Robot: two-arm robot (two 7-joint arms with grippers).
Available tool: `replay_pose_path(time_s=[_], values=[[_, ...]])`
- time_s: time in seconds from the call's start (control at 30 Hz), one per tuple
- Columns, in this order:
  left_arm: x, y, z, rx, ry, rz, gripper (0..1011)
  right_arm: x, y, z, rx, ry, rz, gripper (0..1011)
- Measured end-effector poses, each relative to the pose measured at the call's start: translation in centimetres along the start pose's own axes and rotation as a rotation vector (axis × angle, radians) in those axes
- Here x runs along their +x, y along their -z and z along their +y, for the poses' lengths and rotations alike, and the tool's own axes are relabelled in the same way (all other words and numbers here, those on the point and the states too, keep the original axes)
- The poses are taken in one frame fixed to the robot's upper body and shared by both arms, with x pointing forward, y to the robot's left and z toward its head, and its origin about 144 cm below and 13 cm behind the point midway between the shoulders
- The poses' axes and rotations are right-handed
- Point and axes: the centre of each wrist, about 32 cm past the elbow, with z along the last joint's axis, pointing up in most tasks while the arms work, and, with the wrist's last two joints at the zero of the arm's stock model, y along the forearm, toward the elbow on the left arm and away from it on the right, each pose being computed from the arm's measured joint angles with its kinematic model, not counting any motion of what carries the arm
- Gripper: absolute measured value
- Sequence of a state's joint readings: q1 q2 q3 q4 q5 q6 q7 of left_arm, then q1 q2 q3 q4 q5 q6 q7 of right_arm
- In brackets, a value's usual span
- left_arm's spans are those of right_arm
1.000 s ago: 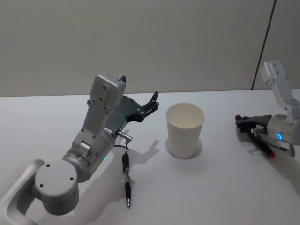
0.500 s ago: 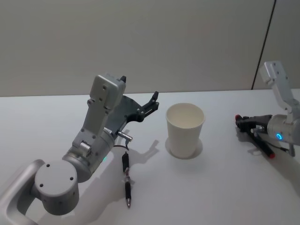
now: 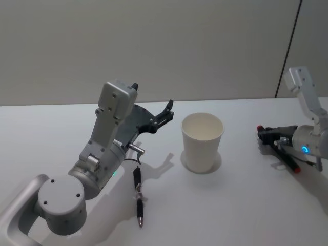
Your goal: Place the pen into the pen holder.
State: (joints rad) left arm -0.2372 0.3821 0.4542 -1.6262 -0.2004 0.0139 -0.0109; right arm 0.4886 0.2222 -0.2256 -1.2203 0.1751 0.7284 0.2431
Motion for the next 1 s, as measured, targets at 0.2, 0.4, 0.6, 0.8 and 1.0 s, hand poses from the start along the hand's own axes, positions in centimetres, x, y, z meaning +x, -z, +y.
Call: replay_pose_path(time_s=[0.2, 0.4, 0.6, 0.8, 1.0], values=[[0.0, 0.0, 0.0, 0.000, 0.000, 0.000, 1001, 0.0, 0.0, 0.0, 0.000, 0.000, 0.000, 182], [0.0, 0.0, 0.0, 0.000, 0.000, 0.000, 1001, 0.0, 0.0, 0.0, 0.000, 0.000, 0.000, 182], [0.0, 0.0, 0.0, 0.000, 0.000, 0.000, 1001, 0.0, 0.0, 0.0, 0.000, 0.000, 0.000, 182], [0.0, 0.0, 0.0, 0.000, 0.000, 0.000, 1001, -0.5, 0.0, 0.0, 0.007, 0.006, 0.000, 182], [0.0, 0.0, 0.0, 0.000, 0.000, 0.000, 1001, -1.2, 0.2, -0.2, 0.037, 0.007, 0.016, 182]])
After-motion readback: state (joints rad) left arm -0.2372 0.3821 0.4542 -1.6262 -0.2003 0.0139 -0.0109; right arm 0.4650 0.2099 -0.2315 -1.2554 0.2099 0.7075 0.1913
